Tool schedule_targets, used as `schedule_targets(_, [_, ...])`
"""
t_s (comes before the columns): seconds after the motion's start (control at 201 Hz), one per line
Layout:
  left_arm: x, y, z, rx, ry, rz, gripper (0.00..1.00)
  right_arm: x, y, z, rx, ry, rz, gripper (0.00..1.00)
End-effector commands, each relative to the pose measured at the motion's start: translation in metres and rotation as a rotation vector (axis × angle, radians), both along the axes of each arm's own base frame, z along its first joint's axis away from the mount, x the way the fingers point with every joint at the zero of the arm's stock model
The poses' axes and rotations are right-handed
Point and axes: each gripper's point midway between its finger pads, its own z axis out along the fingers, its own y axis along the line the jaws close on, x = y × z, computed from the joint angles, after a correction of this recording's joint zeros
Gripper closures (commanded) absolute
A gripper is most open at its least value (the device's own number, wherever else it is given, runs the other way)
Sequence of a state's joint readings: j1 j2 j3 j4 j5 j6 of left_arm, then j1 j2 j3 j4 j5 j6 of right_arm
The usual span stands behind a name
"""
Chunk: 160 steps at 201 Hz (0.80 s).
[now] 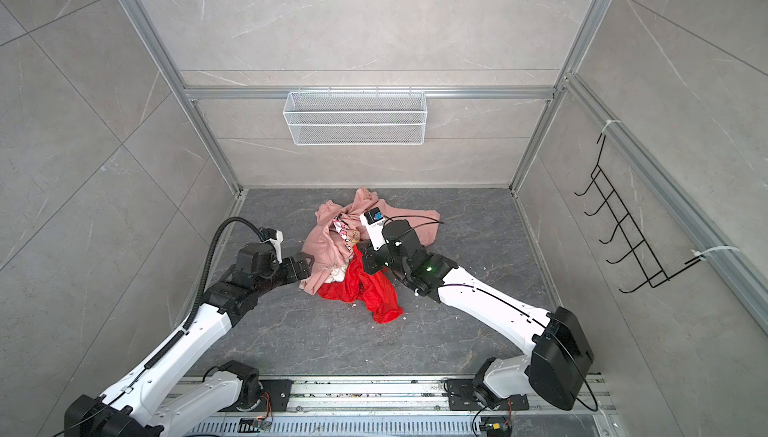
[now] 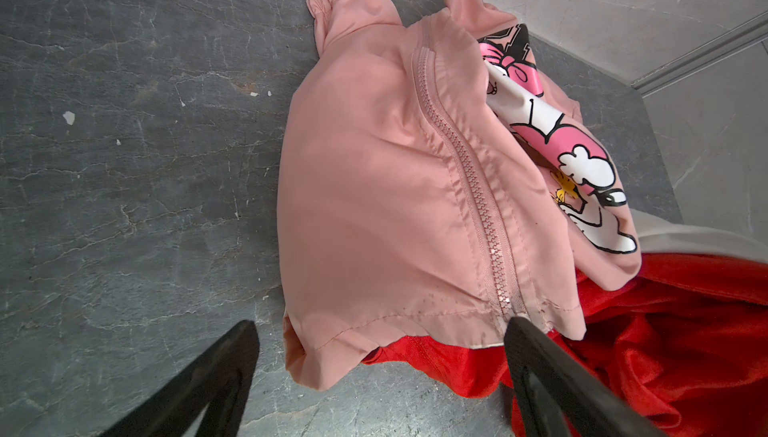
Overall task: Pick out a specific cloth from the pile
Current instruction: 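Lift the red cloth with the right gripper, pulling it out of the pile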
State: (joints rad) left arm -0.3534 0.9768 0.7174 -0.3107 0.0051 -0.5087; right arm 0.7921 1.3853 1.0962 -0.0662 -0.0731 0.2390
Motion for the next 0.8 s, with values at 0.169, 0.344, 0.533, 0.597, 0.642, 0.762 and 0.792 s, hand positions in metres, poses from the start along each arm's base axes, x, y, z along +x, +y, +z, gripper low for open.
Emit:
schedule_targets(0.169, [0.008,-0.002,0.028,-0.013,-0.078,-0.003,0.04,-0.002,0.003,0.068,0.123,-0.105,0.037,1.00])
schedule_targets(0.344, [0.008,-0.003,0.029,-0.018,-0.082,-0.006,0.04,-0.007,0.001,0.089,0.158,-0.131,0.045,1.00])
schedule_targets(0.533, [0.009,-0.004,0.029,-0.021,-0.083,-0.010,0.04,-0.012,-0.002,0.111,0.189,-0.167,0.058,1.00])
schedule_targets(0.597, [0.010,-0.004,0.029,-0.022,-0.083,-0.010,0.04,-0.012,-0.003,0.117,0.197,-0.179,0.057,1.00])
schedule_targets(0.642, [0.009,-0.005,0.029,-0.023,-0.083,-0.012,0.04,-0.013,-0.002,0.123,0.200,-0.187,0.063,1.00])
schedule_targets(0.762, [0.009,-0.005,0.030,-0.025,-0.088,-0.014,0.04,-0.014,-0.004,0.134,0.212,-0.205,0.059,1.00])
schedule_targets(0.792, [0.009,-0.005,0.030,-0.024,-0.087,-0.016,0.04,-0.014,-0.005,0.138,0.216,-0.212,0.058,1.00])
